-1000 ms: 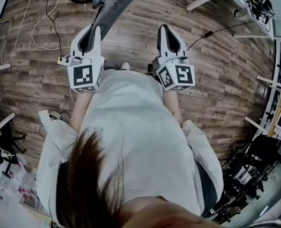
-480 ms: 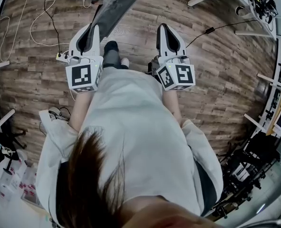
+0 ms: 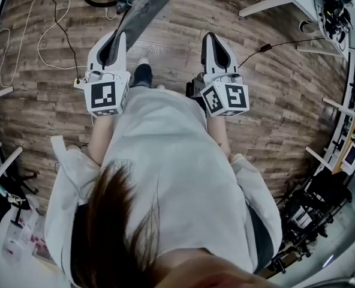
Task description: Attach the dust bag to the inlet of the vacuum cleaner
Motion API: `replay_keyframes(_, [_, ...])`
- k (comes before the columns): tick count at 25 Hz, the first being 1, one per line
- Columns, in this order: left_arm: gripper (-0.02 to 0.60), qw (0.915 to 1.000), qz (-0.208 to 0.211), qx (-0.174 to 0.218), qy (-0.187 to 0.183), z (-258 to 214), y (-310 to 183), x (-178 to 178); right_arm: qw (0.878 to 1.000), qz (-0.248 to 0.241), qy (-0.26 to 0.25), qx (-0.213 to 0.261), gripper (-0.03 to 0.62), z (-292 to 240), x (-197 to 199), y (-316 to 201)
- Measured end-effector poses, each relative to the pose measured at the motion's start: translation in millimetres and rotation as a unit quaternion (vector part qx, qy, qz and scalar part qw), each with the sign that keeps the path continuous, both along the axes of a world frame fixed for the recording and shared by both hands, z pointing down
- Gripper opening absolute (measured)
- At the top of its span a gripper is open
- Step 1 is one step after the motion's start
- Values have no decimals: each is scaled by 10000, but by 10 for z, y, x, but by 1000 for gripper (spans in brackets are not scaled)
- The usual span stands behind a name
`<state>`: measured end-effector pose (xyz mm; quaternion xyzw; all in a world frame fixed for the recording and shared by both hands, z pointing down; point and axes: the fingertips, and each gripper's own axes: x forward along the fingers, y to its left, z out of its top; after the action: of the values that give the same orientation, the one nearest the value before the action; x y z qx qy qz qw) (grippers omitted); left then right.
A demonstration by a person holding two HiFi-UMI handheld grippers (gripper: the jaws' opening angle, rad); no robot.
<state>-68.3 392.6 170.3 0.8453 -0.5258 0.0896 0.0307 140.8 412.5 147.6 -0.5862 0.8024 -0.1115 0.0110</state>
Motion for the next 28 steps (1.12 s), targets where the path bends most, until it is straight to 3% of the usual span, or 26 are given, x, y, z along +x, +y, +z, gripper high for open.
replay_keyframes(11, [38,9999,97,37,11,-15,-882,-392,9998,192,34,4,3,22,-324,-852])
replay_keyframes(18, [38,9998,-91,-157,-14,110,-1049,-500,10000,21,22,-84,3,85,-427,-1115])
replay_keyframes(28, [38,9976,-664,-169,-58,99,-1502,-402,9992,-357,-74,-151,3,130,-177,-1804])
